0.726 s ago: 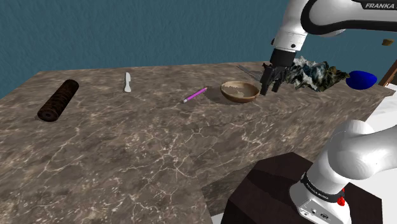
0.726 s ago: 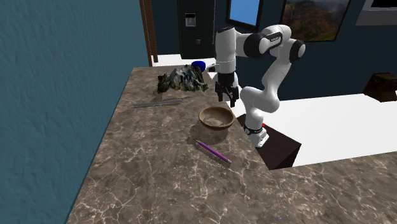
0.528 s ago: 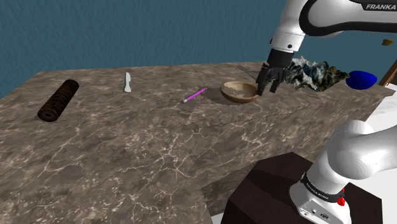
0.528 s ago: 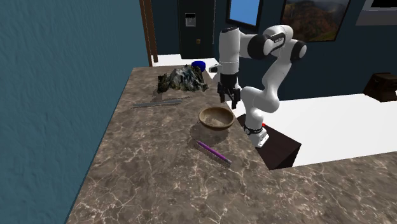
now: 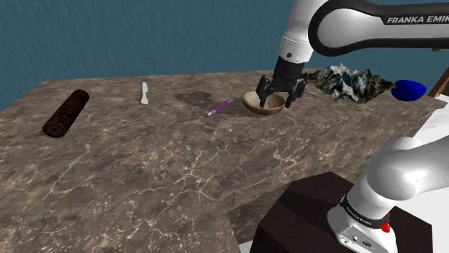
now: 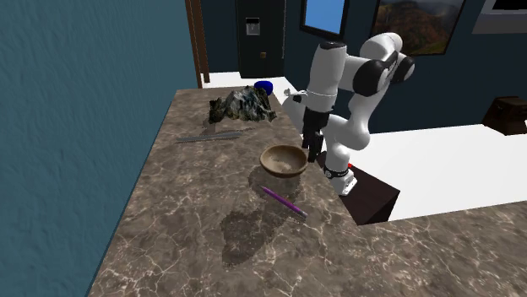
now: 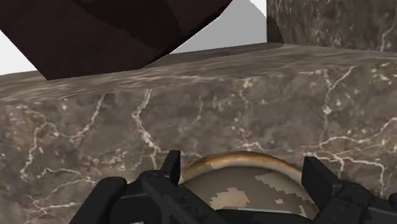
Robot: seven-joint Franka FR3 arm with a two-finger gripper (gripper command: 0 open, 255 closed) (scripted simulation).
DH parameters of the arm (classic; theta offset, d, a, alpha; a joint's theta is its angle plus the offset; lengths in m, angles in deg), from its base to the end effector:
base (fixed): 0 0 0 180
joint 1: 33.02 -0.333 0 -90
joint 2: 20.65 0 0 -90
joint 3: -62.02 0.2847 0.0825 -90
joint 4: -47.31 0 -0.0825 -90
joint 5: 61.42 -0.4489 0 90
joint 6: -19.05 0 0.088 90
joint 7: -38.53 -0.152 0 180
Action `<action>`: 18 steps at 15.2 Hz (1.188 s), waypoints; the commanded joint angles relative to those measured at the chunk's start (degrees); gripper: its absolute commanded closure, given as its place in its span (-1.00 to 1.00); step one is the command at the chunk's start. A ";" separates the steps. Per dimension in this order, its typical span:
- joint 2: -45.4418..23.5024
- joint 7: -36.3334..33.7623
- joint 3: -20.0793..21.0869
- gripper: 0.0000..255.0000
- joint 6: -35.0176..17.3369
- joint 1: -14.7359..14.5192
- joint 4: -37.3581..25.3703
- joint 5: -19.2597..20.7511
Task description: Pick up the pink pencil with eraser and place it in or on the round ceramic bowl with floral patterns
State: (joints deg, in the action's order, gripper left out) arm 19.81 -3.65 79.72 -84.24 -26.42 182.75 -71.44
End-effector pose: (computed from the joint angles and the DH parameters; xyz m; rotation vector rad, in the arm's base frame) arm 0.4356 0.1090 0.4924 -2.9547 0.9642 -0.1909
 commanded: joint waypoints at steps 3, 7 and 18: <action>-7.40 -18.06 9.86 -1.00 -3.15 5.52 -6.56 2.03; -16.80 -36.31 19.80 -1.00 -3.65 12.73 -15.55 8.09; -39.57 -69.13 34.38 -1.00 1.20 21.14 -32.06 29.07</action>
State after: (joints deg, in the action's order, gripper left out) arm -19.36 -72.37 114.15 -82.24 -5.36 150.11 -42.81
